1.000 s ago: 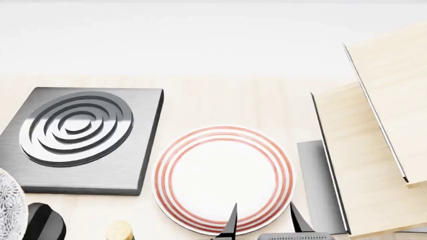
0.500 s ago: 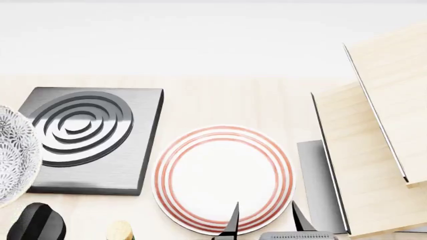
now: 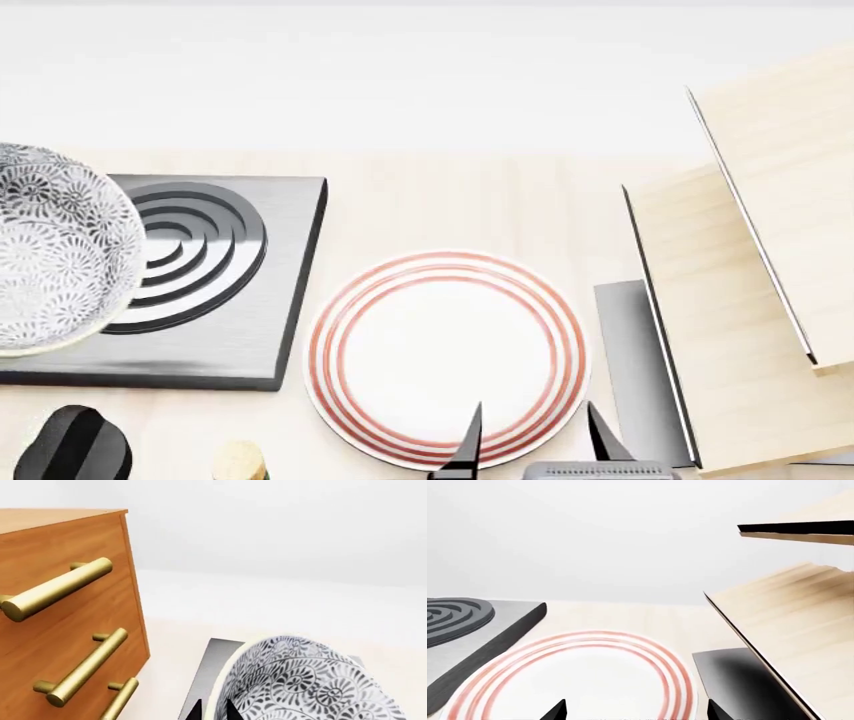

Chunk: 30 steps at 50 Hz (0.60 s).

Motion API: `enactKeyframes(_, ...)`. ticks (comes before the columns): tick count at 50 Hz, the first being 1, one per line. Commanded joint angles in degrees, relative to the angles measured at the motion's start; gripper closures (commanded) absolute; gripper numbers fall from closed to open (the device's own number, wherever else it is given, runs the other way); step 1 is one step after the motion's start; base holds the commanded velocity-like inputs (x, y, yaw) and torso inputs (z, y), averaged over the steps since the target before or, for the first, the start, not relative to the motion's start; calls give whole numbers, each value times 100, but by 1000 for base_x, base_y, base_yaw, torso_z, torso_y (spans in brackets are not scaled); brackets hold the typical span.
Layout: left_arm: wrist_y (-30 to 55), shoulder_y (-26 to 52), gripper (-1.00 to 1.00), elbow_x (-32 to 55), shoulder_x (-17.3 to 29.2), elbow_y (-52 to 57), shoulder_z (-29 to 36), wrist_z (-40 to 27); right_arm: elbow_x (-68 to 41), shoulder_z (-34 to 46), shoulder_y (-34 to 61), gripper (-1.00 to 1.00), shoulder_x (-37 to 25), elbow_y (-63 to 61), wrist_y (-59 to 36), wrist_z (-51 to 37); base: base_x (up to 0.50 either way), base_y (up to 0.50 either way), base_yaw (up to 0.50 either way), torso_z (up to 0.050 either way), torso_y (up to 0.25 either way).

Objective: Pick up the akita bowl and put it on the plate.

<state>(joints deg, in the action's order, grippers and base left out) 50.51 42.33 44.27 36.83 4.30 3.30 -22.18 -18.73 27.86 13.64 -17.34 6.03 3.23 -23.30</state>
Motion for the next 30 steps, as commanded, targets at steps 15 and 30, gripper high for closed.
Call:
enactKeyframes(15,-399,1558,100,-804,-894,-2277,1106,535,-64,5,14,-100,22,184,106,39,0,0,0,0,1)
enactKeyframes(30,-929,2392,100,-1133,-1561,-3898,1423,961,-91,9,16,-100,8,223,138,48,0,0,0,0,1)
